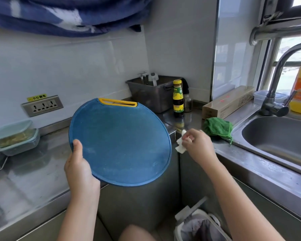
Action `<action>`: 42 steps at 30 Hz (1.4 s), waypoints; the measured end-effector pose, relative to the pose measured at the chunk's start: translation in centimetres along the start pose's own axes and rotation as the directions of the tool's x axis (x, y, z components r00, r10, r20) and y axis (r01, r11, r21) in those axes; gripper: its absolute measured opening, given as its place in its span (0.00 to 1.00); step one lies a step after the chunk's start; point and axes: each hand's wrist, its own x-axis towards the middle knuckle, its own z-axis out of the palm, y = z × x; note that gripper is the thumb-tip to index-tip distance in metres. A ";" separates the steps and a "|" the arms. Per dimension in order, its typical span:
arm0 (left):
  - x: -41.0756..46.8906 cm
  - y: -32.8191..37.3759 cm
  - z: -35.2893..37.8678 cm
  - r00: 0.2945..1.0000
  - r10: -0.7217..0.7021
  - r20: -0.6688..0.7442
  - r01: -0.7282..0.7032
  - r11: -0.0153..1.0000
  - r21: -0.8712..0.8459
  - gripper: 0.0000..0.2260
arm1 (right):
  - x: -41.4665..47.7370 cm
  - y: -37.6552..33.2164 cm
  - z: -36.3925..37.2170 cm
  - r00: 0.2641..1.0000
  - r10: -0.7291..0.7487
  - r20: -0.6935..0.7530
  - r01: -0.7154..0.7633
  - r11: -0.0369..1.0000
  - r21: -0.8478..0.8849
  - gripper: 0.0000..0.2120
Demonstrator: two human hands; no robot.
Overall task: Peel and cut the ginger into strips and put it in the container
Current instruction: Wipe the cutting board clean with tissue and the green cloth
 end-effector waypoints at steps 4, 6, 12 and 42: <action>1.4 0.1 0.3 0.998 -0.052 -0.023 0.052 0.999 0.003 0.09 | 6.8 -0.2 -0.5 0.992 0.093 -0.083 -0.092 0.996 0.015 0.09; 1.9 0.0 0.7 0.996 -0.080 -0.028 0.080 0.997 0.003 0.09 | 10.0 -0.2 -0.7 0.990 0.131 -0.045 -0.131 0.991 -0.001 0.13; 4.1 -0.1 1.8 0.975 -0.214 -0.066 0.210 0.976 -0.064 0.12 | 12.3 1.0 -1.9 0.992 0.096 -0.082 -0.119 0.928 -0.354 0.18; 9.2 17.0 -19.7 0.883 -0.189 -0.430 -0.076 0.846 -0.527 0.09 | -1.7 -28.9 15.4 0.749 -0.565 0.344 0.617 0.785 -0.054 0.23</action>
